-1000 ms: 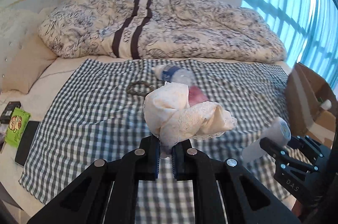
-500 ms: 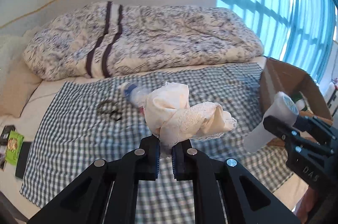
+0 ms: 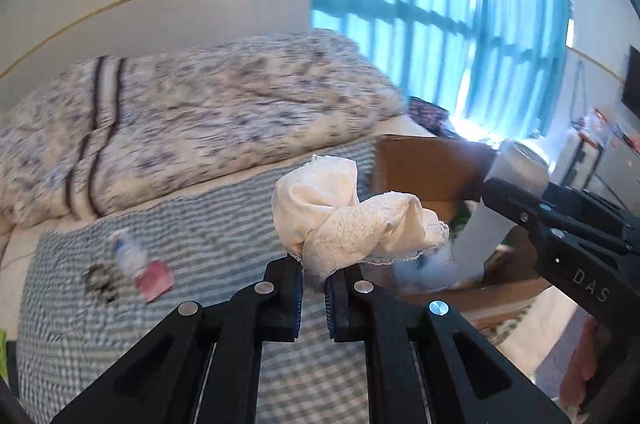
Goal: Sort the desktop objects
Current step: 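Carry plug adapter and lace cloth into the cardboard box and release both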
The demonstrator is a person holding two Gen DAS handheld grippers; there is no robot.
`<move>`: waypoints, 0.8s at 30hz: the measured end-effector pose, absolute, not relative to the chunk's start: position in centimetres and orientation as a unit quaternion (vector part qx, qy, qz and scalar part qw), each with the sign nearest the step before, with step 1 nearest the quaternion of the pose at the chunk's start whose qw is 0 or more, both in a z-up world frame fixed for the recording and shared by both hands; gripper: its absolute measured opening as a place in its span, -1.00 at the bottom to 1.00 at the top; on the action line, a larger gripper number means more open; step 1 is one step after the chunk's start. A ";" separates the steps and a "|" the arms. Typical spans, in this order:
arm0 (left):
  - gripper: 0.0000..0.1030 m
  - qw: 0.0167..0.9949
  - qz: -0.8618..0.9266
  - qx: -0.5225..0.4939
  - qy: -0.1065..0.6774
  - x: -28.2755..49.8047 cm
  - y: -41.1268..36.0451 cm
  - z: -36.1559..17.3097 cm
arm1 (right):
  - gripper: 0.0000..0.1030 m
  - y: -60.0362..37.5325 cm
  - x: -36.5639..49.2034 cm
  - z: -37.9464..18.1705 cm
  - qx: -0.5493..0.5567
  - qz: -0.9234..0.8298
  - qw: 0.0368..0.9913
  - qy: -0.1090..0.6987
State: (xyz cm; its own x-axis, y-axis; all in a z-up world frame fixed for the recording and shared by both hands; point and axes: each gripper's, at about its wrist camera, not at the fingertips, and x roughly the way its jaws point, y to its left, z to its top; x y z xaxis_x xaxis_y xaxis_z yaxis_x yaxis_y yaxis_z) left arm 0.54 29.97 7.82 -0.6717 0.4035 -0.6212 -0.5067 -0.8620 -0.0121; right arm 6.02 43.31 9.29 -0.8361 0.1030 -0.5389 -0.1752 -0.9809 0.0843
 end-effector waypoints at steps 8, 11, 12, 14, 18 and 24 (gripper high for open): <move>-0.83 0.306 0.882 -0.339 0.116 0.9 40.3 5.4 | -0.16 51.6 6.0 8.3 -0.309 0.938 0.132 0.087; -0.83 0.308 0.873 -0.353 0.136 0.8 42.6 3.6 | -0.16 53.5 5.9 7.2 -0.320 0.932 0.143 0.096; -0.77 0.307 0.872 -0.354 0.143 0.7 43.0 3.2 | -0.16 54.0 5.7 6.8 -0.325 0.929 0.145 0.098; -0.50 0.306 0.869 -0.357 0.156 0.6 43.6 2.5 | -0.16 54.8 5.8 6.0 -0.334 0.925 0.150 0.102; 0.92 0.263 0.881 -0.348 0.181 0.1 43.6 1.9 | -0.03 55.8 5.2 5.1 -0.350 0.918 0.151 0.110; 0.93 0.248 0.892 -0.335 0.172 -0.2 41.2 3.2 | 0.42 55.9 5.2 5.8 -0.331 0.923 0.155 0.120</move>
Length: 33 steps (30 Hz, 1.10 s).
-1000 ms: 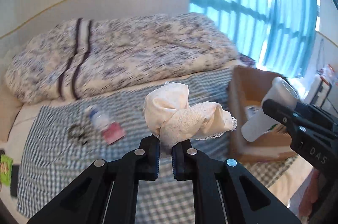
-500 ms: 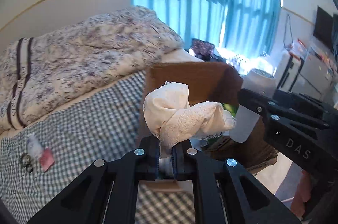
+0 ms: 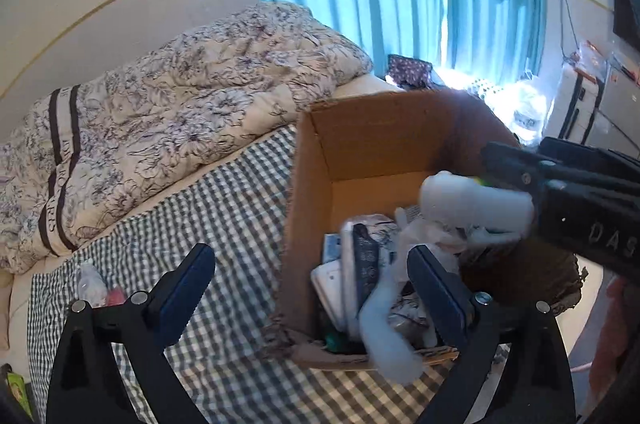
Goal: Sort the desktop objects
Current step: 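Carry plug adapter and lace cloth into the cardboard box and release both, then move both grippers back over the remaining items on the cloth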
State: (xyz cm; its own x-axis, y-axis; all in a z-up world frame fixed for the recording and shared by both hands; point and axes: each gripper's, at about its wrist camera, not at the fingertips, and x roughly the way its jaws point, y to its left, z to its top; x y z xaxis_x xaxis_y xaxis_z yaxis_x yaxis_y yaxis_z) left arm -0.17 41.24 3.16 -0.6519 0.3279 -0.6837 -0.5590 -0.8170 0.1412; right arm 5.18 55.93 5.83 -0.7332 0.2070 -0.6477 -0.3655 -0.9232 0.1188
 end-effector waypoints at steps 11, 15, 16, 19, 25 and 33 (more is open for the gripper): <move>0.93 0.166 0.915 -0.353 0.107 0.1 30.9 4.3 | 0.42 50.9 6.2 7.4 -0.320 0.934 0.110 0.113; 0.93 0.128 0.915 -0.370 0.092 0.3 25.4 3.8 | 0.42 46.1 6.5 7.6 -0.318 0.939 0.086 0.096; 0.93 0.116 0.917 -0.372 0.087 0.3 23.7 3.8 | 0.42 45.0 6.6 7.6 -0.318 0.940 0.080 0.096; 0.93 0.083 0.922 -0.371 0.073 0.6 19.0 3.8 | 0.42 40.9 7.0 7.7 -0.316 0.943 0.059 0.091; 0.93 0.049 0.926 -0.367 0.072 0.9 10.5 2.8 | 0.42 33.1 6.7 6.6 -0.316 0.946 0.019 0.068; 0.93 0.032 0.925 -0.372 0.075 -1.8 1.8 -0.6 | 0.42 23.4 2.9 2.6 -0.331 0.943 -0.035 0.025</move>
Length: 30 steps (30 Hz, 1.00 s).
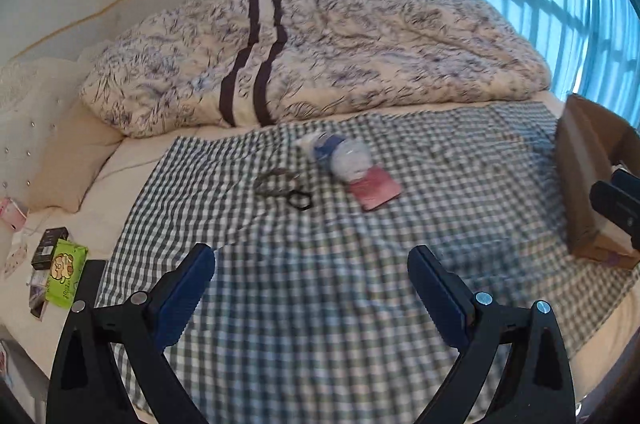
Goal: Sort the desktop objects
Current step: 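Move both grippers back over the remaining items on the cloth, then grasp the pink rose card with the right gripper while the left gripper grasps the bead bracelet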
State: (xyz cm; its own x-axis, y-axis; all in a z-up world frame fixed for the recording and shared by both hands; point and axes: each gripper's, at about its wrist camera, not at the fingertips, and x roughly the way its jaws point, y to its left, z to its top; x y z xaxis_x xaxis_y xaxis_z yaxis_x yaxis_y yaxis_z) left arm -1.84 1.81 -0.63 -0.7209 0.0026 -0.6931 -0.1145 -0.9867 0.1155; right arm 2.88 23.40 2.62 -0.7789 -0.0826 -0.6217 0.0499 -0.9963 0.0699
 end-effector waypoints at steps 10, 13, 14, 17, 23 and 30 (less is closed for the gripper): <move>0.93 0.013 0.922 -0.384 0.047 -9.4 -3.3 -6.7 | 0.42 16.9 -5.5 -4.1 0.366 -0.927 0.075 0.007; 0.93 0.011 0.919 -0.393 0.036 -11.4 -3.9 -8.5 | 0.42 15.9 -7.8 -6.5 0.382 -0.920 0.083 0.003; 0.93 0.011 0.918 -0.395 0.033 -12.0 -4.0 -8.9 | 0.42 15.6 -8.3 -7.0 0.386 -0.919 0.084 0.004; 0.93 0.006 0.917 -0.398 0.030 -13.6 -4.3 -10.2 | 0.42 14.6 -10.0 -8.7 0.395 -0.914 0.089 0.012; 0.93 0.008 0.918 -0.396 0.028 -16.3 -4.7 -11.6 | 0.42 13.3 -12.9 -11.2 0.404 -0.910 0.095 0.022; 0.93 -0.001 0.920 -0.392 0.022 -20.7 -5.9 -13.2 | 0.42 12.7 -16.4 -14.0 0.414 -0.906 0.086 0.032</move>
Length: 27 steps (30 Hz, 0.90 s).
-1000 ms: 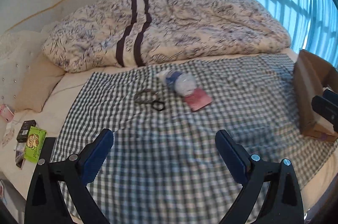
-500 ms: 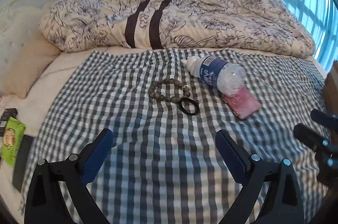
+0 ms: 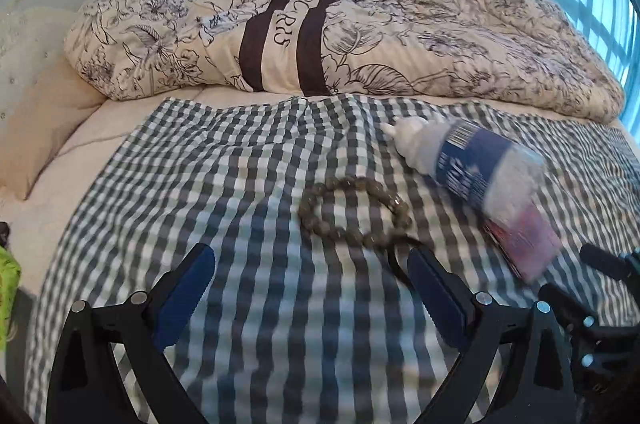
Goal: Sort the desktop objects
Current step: 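Grasp the pink rose card with the right gripper while the left gripper grasps the bead bracelet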
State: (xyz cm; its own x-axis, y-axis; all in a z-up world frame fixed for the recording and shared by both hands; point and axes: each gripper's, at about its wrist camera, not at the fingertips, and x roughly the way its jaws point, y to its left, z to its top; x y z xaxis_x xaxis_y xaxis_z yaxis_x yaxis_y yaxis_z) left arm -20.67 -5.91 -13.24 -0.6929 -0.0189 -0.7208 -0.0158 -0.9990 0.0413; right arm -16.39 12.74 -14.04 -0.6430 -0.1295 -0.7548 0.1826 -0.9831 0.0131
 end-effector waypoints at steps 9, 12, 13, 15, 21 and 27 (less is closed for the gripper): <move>0.93 -0.022 -0.901 0.433 0.026 -25.5 -6.5 -16.8 | 0.43 11.6 -19.7 -16.6 0.411 -0.907 0.069 0.065; 0.93 -0.021 -0.900 0.433 0.037 -26.2 -6.7 -16.9 | 0.47 11.8 -20.6 -17.0 0.413 -0.906 0.070 0.054; 0.93 -0.017 -0.898 0.438 0.039 -26.6 -6.7 -17.1 | 0.47 11.8 -20.7 -16.9 0.412 -0.907 0.068 0.054; 0.93 -0.012 -0.892 0.450 0.028 -27.2 -6.4 -17.6 | 0.50 11.5 -20.9 -17.1 0.412 -0.907 0.066 0.058; 0.93 -0.002 -0.888 0.460 -0.002 -28.0 -5.6 -17.8 | 0.51 11.3 -21.7 -17.2 0.416 -0.905 0.065 0.059; -0.19 -0.022 -0.896 0.443 -0.016 -26.7 -5.0 -17.1 | 0.34 11.3 -21.3 -17.0 0.402 -0.912 0.065 0.056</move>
